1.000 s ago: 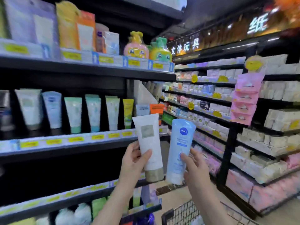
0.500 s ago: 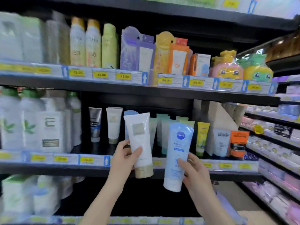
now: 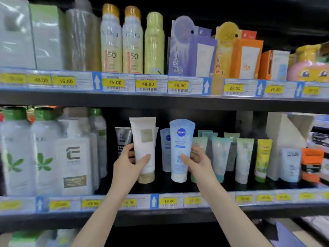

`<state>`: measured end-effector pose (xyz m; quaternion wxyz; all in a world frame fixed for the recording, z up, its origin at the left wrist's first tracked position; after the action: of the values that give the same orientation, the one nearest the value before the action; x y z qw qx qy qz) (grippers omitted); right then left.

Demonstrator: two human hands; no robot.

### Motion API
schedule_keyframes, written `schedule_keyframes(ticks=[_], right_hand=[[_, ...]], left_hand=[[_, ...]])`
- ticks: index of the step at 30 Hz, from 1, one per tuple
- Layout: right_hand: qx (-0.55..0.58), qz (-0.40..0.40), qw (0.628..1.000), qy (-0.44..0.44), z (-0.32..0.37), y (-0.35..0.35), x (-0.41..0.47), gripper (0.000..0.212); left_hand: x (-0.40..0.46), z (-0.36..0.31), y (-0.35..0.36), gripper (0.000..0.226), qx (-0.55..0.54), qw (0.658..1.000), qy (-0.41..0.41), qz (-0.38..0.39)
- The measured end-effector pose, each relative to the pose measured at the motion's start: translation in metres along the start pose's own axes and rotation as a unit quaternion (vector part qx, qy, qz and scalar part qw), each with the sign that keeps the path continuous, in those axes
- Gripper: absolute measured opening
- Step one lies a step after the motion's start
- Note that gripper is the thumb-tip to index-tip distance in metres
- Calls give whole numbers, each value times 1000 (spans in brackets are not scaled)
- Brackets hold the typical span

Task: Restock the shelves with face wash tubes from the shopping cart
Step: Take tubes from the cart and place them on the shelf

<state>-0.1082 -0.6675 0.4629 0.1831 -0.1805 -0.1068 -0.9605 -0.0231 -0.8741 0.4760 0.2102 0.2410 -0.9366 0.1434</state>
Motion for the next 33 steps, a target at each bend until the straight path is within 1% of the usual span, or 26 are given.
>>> schedule_keyframes(ticks=[3,6,9,11,14,20,26,33], right_hand=[[-79,-21,997,-1,-6,3,17,32],[-157,-10,987,17,-15,11,31,32],[-243,5,969,39,-25,15,43,36],[-270,17,961,54,-32,14,48,37],[-291,19,954,73,-42,10,53,37],[-311,12,948,74,-47,6,59,35],[-302,13,948,100,-56,3,60,36],[-304,10,946,114,-60,4,59,40]], left_hand=[[8,9,-2,45,7,1000,5,-1],[11,21,-4,43,-8,1000,3,0],[14,25,-4,41,-27,1000,4,7],[15,28,-1,41,-36,999,0,16],[16,31,1,41,-36,999,-4,26],[17,31,4,44,-26,999,-1,35],[18,31,5,44,-17,999,5,44],[17,28,8,46,26,998,5,52]])
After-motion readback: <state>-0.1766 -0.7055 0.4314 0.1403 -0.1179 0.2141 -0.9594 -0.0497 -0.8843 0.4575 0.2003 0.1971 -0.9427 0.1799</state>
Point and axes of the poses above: each hand's wrist, its own x-axis towards the middle knuckle, its own y-axis out of the palm, z = x × y, the point moved 10 cm from there along x, towards the middle knuckle, and after that the axes turned 8 degrees about z, right-handed, at the moved point
